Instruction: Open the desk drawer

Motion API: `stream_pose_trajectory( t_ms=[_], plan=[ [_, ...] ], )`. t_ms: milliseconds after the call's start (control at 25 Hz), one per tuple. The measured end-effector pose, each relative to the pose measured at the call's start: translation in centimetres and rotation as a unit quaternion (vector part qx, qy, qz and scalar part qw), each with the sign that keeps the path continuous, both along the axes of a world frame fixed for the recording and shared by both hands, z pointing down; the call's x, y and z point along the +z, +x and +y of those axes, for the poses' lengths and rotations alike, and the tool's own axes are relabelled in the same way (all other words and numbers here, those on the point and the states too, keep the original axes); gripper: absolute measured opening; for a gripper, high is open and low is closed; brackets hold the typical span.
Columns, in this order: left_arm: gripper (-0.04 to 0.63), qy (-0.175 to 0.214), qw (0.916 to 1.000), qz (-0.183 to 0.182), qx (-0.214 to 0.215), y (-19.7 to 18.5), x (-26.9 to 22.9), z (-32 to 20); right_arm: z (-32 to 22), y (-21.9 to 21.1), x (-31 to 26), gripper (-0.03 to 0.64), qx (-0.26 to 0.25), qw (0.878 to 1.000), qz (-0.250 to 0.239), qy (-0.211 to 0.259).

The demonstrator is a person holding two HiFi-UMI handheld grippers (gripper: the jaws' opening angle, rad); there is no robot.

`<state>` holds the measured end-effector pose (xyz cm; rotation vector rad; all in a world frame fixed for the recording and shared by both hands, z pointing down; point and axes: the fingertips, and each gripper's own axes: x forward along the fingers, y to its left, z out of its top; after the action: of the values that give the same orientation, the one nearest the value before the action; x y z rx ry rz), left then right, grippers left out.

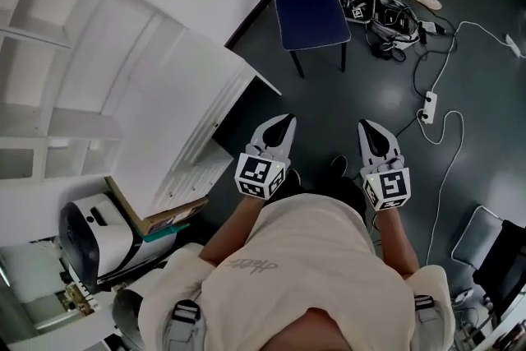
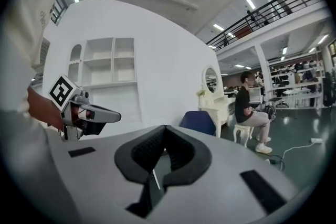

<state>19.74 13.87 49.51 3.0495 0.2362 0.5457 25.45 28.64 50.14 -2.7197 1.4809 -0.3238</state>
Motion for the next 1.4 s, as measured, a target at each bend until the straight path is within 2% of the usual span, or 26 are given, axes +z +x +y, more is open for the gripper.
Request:
stream_pose_trajectory(
  t_ms=[280, 480, 600, 800, 1000, 1120, 1400],
  plan=[
    [0.017, 0.018, 0.9945, -0.019, -0.102, -4.2, 0.4, -6.0, -7.6, 0.2, -0.5, 0.002, -0.108, 0.994, 0.014, 0.007],
    [0.017, -0.003, 0.9876, -0.018, -0.156, -6.6, 1.0, -9.3, -12.3, -1.4, -1.1, 0.002, -0.163, 0.986, 0.021, 0.004],
    [0.017, -0.011, 0.9858, -0.006, -0.167, -7.4, 0.8, -10.9, -14.8, -2.7, -1.3, 0.002, -0.193, 0.981, 0.033, -0.007],
    [0.017, -0.007, 0.9829, 0.005, -0.184, -10.9, 0.4, -13.9, -18.3, -5.8, -1.5, 0.002, -0.204, 0.978, 0.029, -0.021],
    [0.017, 0.035, 0.9818, -0.003, -0.187, -14.7, 0.5, -18.1, -23.3, -8.9, -2.7, 0.002, -0.224, 0.973, 0.049, -0.026],
    [0.017, 0.031, 0.9808, 0.002, -0.193, -16.8, 0.5, -20.1, -25.9, -10.5, -2.8, 0.002, -0.238, 0.969, 0.060, -0.033],
    [0.017, 0.009, 0.9739, 0.017, -0.226, -21.6, 0.2, -25.3, -31.6, -14.5, -3.6, 0.002, -0.253, 0.966, 0.058, -0.017]
  ],
)
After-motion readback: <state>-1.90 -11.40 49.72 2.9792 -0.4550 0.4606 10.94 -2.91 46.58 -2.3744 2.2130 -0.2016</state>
